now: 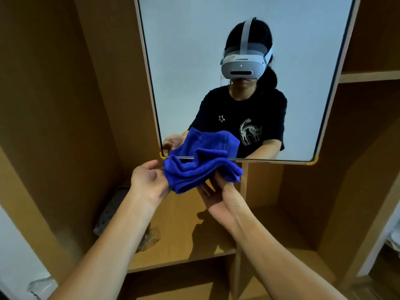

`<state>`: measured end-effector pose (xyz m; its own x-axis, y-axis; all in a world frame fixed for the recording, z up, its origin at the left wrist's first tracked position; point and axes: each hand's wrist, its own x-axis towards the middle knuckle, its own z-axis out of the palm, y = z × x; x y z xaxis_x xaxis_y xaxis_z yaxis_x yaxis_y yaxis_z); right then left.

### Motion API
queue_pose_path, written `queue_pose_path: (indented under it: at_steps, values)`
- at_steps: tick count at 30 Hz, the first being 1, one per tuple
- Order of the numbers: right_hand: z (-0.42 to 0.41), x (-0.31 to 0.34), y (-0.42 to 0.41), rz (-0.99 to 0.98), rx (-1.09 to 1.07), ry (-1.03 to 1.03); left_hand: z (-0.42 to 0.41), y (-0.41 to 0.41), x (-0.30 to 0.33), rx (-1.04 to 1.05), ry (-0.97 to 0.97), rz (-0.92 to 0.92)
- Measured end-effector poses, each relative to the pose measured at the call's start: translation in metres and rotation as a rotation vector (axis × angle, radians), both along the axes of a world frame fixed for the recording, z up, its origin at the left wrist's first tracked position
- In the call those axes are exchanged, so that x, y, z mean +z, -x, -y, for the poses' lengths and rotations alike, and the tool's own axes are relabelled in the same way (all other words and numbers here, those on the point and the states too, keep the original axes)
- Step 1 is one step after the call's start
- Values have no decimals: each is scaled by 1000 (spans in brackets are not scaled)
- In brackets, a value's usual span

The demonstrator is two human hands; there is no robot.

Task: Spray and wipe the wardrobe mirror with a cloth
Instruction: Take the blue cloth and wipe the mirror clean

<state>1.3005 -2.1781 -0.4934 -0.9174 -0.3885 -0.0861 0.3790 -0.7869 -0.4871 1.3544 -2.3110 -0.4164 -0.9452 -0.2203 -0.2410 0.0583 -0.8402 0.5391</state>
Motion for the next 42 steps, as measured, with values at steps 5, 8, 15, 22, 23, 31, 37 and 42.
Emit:
queue_pose_path:
  at_steps: [5, 8, 15, 22, 23, 31, 37, 42]
  values:
    - [11, 21, 1, 71, -74, 23, 26, 17, -37, -109, -101, -13]
    - [18, 31, 1, 92, -131, -21, 14, 15, -61, -171, 237, -70]
    - [16, 38, -1, 93, -232, -114, -22, 22, -69, 55, 324, -193]
    - [14, 37, 1, 19, -246, -73, -19, 38, -33, 114, 115, -41]
    - [14, 38, 1, 22, -248, -67, -21, 39, -30, 117, 101, -25]
    - [3, 43, -7, 87, -271, -127, -34, 44, -36, 208, 128, 51]
    - [-17, 46, -10, 95, -287, -137, -56, 40, -26, 223, 152, 109]
    - [-29, 51, -15, 137, -316, -162, -71, 38, -13, 190, 195, 163]
